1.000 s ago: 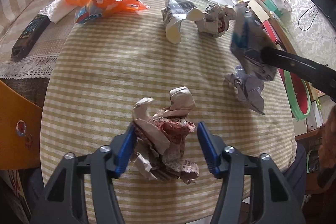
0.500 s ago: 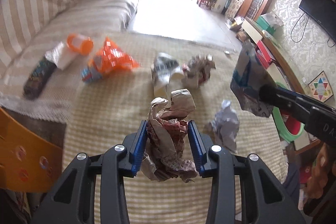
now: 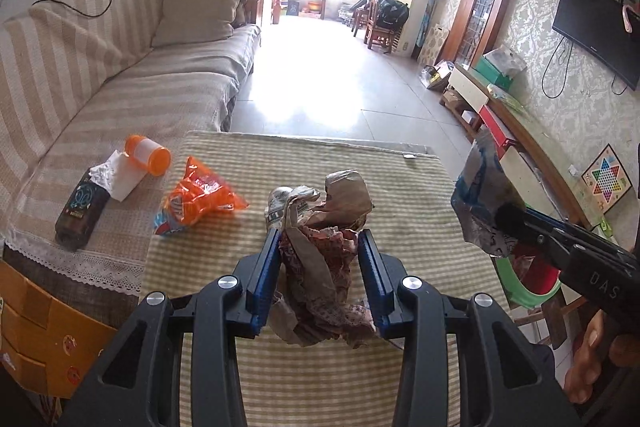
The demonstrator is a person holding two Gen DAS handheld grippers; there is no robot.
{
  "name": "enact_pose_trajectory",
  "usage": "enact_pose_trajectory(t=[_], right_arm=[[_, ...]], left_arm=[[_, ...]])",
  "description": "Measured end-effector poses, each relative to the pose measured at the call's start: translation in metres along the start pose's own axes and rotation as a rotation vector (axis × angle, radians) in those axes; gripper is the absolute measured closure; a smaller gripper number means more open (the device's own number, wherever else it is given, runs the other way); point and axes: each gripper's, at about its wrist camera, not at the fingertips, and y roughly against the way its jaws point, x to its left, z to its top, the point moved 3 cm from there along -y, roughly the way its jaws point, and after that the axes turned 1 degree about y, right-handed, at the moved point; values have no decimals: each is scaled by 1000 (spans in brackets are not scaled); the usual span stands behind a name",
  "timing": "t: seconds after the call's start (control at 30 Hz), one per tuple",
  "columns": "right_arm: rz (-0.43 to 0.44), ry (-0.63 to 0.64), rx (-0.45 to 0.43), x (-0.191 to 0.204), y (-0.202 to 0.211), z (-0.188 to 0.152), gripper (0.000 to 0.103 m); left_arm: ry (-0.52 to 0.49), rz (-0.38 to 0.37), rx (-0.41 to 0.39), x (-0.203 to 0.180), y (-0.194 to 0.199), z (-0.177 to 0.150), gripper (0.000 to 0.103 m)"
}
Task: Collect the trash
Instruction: 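Carry the brown paper and blue-white bag over the red bin with both tools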
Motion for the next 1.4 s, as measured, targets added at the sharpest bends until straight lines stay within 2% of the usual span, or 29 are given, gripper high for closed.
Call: enact_pose_trajectory(t=[0.43,1.03,1.4], right_arm=[[-38,-51,-51,-23,25,8,80],[-78,-101,-83,-46,41,8,80],[-114,-152,-83,-71,48,-1,80]], left_arm=[[-56,-16,-58,-25,7,27,66],[-142,-59,-76,-70,3,43,66],[-173,-85,-54,-92,-4,41,66]])
